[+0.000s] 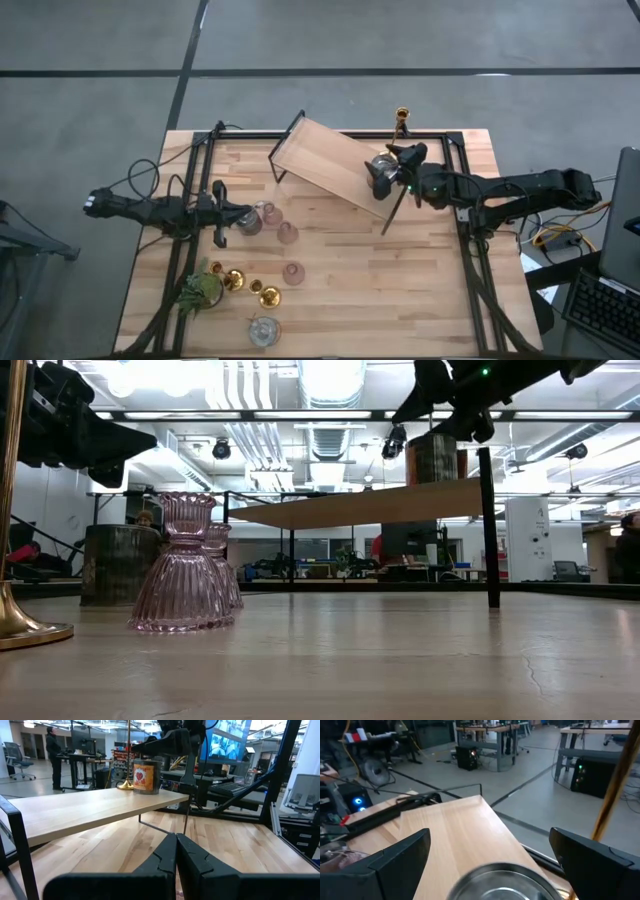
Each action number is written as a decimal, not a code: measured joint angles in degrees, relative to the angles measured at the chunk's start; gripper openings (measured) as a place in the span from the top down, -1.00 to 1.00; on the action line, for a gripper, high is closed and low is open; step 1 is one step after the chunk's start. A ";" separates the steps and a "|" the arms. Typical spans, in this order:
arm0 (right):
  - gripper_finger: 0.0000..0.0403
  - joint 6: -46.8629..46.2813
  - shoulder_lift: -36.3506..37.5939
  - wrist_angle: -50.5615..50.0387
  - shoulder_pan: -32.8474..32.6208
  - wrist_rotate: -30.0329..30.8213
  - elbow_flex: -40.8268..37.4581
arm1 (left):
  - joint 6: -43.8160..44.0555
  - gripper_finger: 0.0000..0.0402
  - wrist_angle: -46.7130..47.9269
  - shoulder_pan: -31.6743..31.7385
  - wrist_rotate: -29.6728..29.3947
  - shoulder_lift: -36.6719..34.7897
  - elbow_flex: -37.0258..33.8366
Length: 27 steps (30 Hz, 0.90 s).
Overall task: Pick & Place candle stick holders
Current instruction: Put the bottom right silver scented candle on the shelf
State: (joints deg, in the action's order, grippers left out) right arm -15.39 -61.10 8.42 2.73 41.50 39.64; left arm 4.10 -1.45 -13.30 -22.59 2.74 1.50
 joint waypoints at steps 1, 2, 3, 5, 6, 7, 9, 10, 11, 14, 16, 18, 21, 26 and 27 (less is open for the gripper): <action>-0.99 0.62 -0.02 0.35 -0.29 -0.02 0.00 | 0.00 0.94 0.00 0.00 0.00 0.00 -0.02; -0.99 1.50 0.00 0.71 -0.62 -0.34 0.00 | 0.00 0.94 0.00 -0.01 0.01 0.00 0.00; -0.99 2.79 -0.02 1.30 -0.97 -1.01 0.00 | 0.00 0.94 0.00 0.00 0.00 0.00 -0.02; -0.99 5.60 -0.02 2.73 -1.80 -3.55 0.00 | 0.00 0.94 0.00 -0.02 0.00 -0.02 -0.02; -0.99 6.84 -0.02 3.50 -2.32 -5.10 0.00 | 0.00 0.94 0.00 -0.01 0.00 -0.02 -0.02; -0.99 7.83 -0.02 4.19 -2.79 -6.77 0.00 | 0.00 0.94 0.00 0.00 0.00 0.00 -0.01; -0.99 8.65 -0.11 4.94 -3.84 -9.69 0.00 | 0.00 0.94 0.00 0.00 0.00 0.00 -0.02; -0.99 8.75 -0.27 5.29 -4.43 -10.52 0.00 | 0.00 0.94 0.00 -0.01 0.00 -0.01 -0.02; -0.99 8.62 -0.61 5.72 -5.06 -10.77 0.00 | -0.01 0.94 0.00 0.00 0.00 -0.01 -0.02; -0.99 5.74 -2.29 7.45 -6.71 -11.07 0.00 | 0.00 0.94 0.00 -0.01 0.00 -0.01 -0.02; -0.99 3.48 -3.54 8.14 -7.61 -11.13 0.00 | 0.00 0.94 0.00 0.00 0.00 -0.02 -0.02; -0.99 2.64 -5.03 9.39 -8.31 -11.13 0.00 | 0.00 0.94 0.00 0.00 0.00 0.00 -0.02; -0.99 2.62 -7.36 11.67 -9.13 -11.05 0.00 | 0.00 0.94 0.00 -0.01 0.00 -0.01 -0.02; -0.99 3.92 -12.00 17.20 -10.42 -10.63 0.33 | -0.01 0.94 0.00 -0.02 0.00 0.00 -0.02; -0.99 4.15 -12.94 18.34 -10.74 -10.68 0.37 | 0.00 0.94 0.00 0.00 0.00 -0.01 -0.01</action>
State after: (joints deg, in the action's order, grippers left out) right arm -11.24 -74.04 26.76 -8.01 30.82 40.01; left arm 4.10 -1.45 -13.31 -22.59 2.74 1.49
